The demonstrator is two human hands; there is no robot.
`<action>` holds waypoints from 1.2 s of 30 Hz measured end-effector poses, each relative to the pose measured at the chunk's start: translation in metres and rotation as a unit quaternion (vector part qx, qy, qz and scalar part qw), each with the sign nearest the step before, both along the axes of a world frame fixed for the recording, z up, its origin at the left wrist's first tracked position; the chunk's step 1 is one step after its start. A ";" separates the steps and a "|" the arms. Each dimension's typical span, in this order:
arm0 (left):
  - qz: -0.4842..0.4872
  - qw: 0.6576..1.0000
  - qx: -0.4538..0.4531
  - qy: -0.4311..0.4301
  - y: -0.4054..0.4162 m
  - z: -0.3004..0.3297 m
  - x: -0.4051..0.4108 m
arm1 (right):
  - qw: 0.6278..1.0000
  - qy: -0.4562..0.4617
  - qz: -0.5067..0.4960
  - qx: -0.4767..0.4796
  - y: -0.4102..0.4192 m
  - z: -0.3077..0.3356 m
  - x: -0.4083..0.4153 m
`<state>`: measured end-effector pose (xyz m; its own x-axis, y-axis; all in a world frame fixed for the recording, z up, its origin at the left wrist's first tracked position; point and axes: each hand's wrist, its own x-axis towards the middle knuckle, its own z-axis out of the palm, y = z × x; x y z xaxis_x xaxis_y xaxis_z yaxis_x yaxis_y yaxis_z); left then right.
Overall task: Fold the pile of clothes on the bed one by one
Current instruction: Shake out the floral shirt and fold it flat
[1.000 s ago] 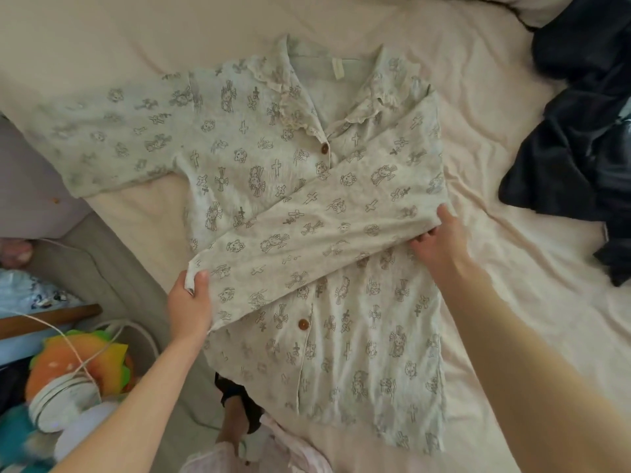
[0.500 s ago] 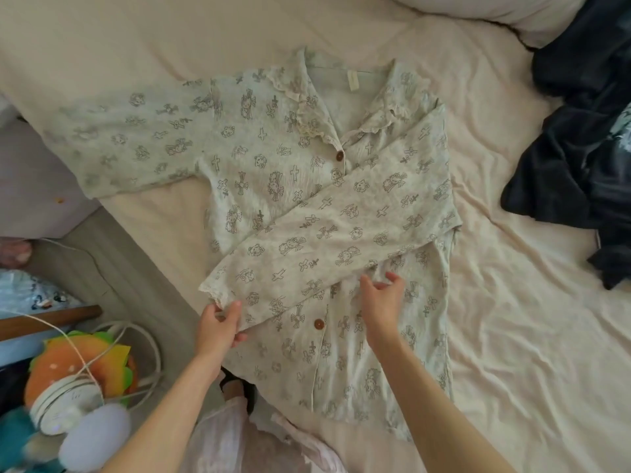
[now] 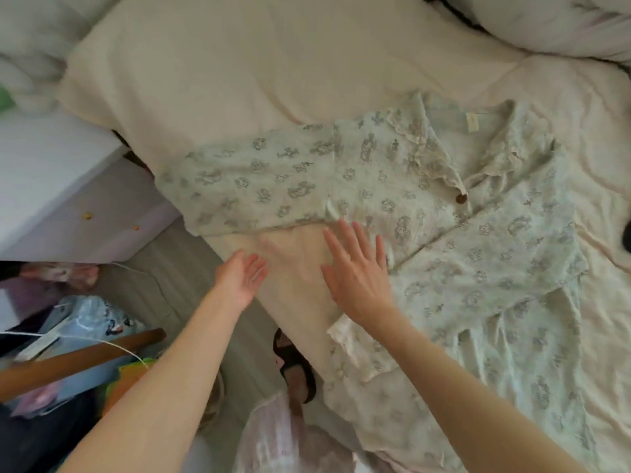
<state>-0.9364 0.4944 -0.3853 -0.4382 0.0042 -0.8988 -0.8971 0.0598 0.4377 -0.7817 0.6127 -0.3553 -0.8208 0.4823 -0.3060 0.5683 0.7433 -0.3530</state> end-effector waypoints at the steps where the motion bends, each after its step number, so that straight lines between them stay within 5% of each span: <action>1: 0.036 0.999 0.026 -0.027 0.000 -0.001 -0.019 | 1.000 0.001 0.009 0.008 -0.005 -0.003 -0.019; 8: 0.247 0.949 0.155 -0.116 -0.014 -0.021 -0.100 | 0.994 -0.072 0.064 0.057 -0.020 -0.031 -0.078; 14: 0.239 0.961 0.124 -0.064 -0.029 -0.005 -0.108 | 0.992 -0.108 0.064 0.016 -0.019 -0.028 -0.083; 18: 0.201 0.977 0.065 0.023 -0.024 0.029 -0.089 | 0.988 0.018 -0.067 -0.137 -0.016 -0.002 -0.082; 23: 0.027 0.980 0.003 0.195 0.008 0.082 -0.039 | 0.877 0.129 -0.310 -0.345 -0.009 0.048 -0.048; 25: -0.100 0.949 -0.029 0.298 0.027 0.104 -0.010 | 0.820 0.175 -0.377 -0.395 0.000 0.066 -0.021; 30: -0.378 0.800 -0.004 0.466 0.074 0.145 0.097 | 0.696 0.281 -0.500 -0.433 0.038 0.100 0.079; 32: -0.511 0.735 0.024 0.445 0.092 0.139 0.145 | 0.664 0.294 -0.538 -0.429 0.051 0.102 0.126; 35: -0.726 0.622 0.057 0.290 0.102 0.113 0.204 | 0.672 0.245 -0.563 -0.414 0.062 0.092 0.188; 36: -0.740 0.619 0.052 0.260 0.101 0.103 0.215 | 0.680 0.222 -0.564 -0.412 0.064 0.086 0.205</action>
<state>-0.7217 0.5951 -0.2824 -0.1149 0.7921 -0.5995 0.3688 0.5944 0.7146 -0.5771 0.6765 -0.2697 -0.1694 0.6970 -0.6967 0.3140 -0.6320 -0.7086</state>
